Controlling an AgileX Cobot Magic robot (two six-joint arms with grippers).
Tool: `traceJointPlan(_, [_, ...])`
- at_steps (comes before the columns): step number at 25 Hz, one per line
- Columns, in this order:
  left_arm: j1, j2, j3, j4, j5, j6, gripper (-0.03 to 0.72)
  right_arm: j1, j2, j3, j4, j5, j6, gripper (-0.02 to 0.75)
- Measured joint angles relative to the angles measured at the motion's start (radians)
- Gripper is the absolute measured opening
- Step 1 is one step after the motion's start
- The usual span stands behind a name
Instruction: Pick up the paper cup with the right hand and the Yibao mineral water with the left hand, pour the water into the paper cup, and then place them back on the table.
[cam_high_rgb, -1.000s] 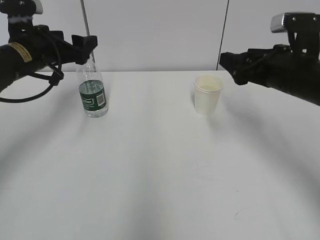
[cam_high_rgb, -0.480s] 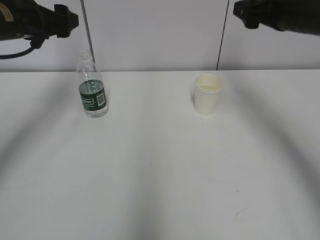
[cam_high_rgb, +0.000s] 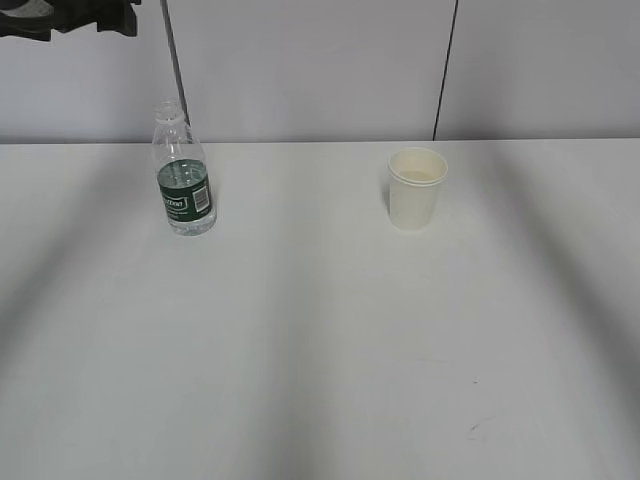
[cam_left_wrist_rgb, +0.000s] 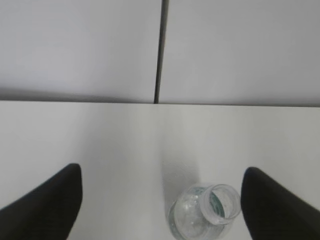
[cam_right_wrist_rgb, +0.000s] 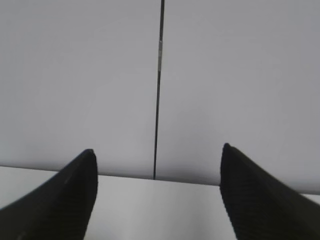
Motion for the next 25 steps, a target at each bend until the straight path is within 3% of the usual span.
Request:
traceJointPlan(10, [0.000,0.000,-0.102,-0.047,0.326,0.043,0.584,0.103,0.025,-0.134,0.028,0.348,-0.006,0.593])
traceJointPlan(18, [0.000,0.000,-0.112,-0.130,0.421,0.091,0.584,0.120,0.027,-0.207,0.326,0.605,-0.231,0.591])
traceJointPlan(25, [0.000,0.036,-0.278,-0.139,0.607,0.132,0.584,0.120,0.075,-0.423,0.495,0.922,-0.319,0.589])
